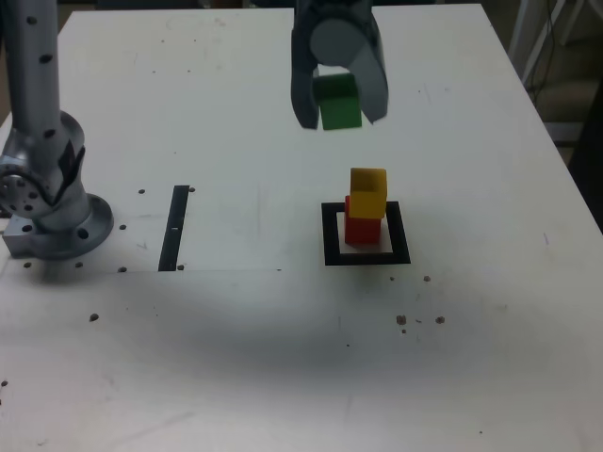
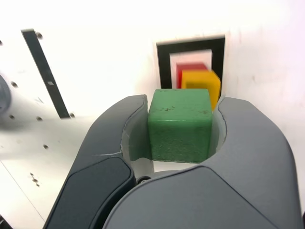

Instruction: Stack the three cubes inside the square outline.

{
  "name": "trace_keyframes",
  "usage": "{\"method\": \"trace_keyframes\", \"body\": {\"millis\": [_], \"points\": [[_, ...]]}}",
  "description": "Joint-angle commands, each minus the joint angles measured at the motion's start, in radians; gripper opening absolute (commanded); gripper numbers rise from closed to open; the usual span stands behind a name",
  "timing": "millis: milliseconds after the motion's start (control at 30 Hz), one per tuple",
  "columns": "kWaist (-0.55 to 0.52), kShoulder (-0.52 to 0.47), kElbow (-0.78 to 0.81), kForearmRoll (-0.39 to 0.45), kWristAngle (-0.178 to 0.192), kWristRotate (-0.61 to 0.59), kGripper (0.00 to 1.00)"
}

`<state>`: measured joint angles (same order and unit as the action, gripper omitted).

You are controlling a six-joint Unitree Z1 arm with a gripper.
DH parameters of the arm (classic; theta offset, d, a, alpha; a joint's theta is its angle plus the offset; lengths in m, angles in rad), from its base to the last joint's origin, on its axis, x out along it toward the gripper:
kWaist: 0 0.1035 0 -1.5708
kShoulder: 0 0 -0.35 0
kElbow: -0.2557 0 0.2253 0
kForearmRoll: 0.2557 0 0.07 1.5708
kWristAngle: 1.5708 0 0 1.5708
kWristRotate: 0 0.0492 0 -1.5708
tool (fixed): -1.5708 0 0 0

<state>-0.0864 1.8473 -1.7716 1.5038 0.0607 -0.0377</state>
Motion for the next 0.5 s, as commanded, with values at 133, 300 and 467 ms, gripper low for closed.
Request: {"method": "trace_keyframes", "body": {"millis": [133,300,467], "points": [[-0.046,0.057,-0.022,-0.001,-0.016,-0.033,0.12],[-0.051,0.11,-0.044,-0.012,-0.01,-0.034,0.12],[-0.052,0.132,-0.049,-0.035,0.0,-0.034,0.12]]}}
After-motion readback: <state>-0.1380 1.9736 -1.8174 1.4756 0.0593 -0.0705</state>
